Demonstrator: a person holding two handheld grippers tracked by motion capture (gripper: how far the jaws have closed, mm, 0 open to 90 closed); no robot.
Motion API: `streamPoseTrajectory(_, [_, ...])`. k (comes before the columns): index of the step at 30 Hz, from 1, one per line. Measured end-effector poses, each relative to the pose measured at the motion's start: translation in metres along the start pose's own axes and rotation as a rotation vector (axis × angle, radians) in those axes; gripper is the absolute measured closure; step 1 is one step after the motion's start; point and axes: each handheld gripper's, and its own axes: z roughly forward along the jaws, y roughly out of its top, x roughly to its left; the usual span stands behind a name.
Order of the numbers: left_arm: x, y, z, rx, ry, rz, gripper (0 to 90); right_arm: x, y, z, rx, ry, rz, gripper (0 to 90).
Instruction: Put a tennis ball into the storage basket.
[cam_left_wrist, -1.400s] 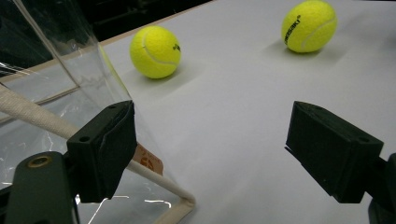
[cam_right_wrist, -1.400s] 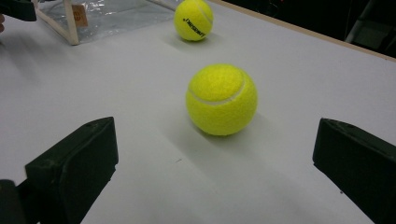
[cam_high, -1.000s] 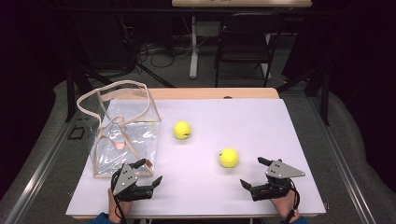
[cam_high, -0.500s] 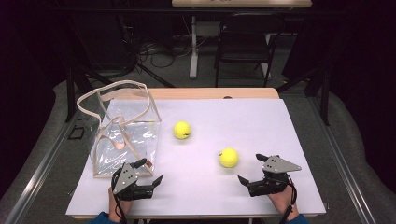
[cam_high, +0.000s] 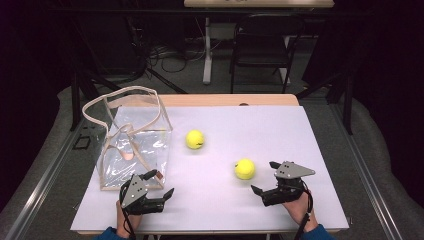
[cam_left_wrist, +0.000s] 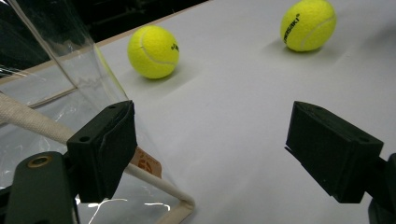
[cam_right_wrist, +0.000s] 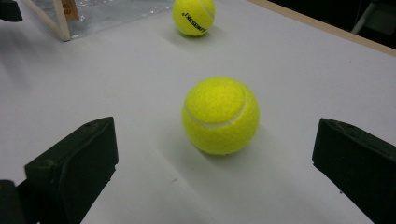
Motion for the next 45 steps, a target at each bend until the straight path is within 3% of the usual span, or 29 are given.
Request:
streamPoseTrajectory(19, [0.0, 0.0, 0.0, 0.0, -0.002, 0.005, 15.8, -0.008, 0.024, 0.021, 0.067, 0.033, 0.006, 0.0])
streamPoseTrajectory(45, [-0.001, 0.0, 0.001, 0.007, -0.006, 0.009, 15.8, -0.017, 0.037, 0.045, 0.143, 0.061, 0.025, 0.0])
